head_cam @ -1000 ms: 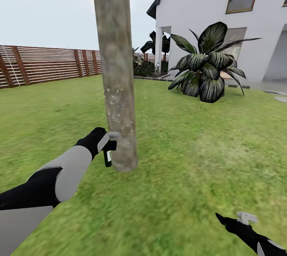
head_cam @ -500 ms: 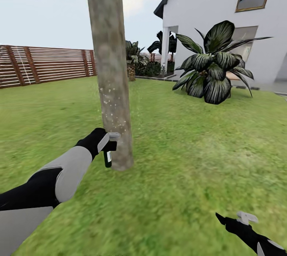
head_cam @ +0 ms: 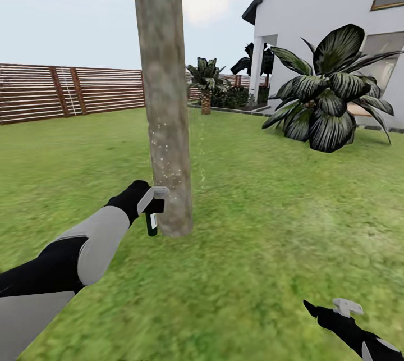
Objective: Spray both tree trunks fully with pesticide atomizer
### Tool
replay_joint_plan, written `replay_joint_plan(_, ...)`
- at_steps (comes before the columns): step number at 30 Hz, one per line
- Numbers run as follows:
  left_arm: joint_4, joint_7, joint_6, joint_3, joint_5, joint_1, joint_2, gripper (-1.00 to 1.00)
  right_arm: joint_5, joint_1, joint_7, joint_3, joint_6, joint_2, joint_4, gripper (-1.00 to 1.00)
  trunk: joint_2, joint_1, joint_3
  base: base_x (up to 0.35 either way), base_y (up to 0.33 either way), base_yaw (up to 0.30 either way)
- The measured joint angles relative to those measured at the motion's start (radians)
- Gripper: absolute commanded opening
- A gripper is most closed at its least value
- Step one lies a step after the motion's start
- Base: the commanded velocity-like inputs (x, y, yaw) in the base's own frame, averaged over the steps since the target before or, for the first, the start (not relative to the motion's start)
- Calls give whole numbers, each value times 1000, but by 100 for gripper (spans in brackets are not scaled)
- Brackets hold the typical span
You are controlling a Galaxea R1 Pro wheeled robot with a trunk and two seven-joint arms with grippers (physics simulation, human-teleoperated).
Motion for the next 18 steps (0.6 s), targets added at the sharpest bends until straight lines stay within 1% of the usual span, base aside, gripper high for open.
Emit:
replay_joint_plan(3,0,0,0,0,-1,0,1,-100,0,0,0,0,0,1,0,100,0,0,0,106,-321,125)
replay_joint_plan(6,0,0,-18,0,0,0,0,-100,0,0,0,0,0,0,0,100,0,0,0,140,-314,15)
replay_joint_plan(11,1,0,-23,0,1,0,0,-100,0,0,0,0,0,0,0,100,0,0,0,145,-313,27)
replay_joint_plan(18,2,0,-24,-1,1,0,-1,-100,0,0,0,0,0,0,0,100,0,0,0,136,-312,222)
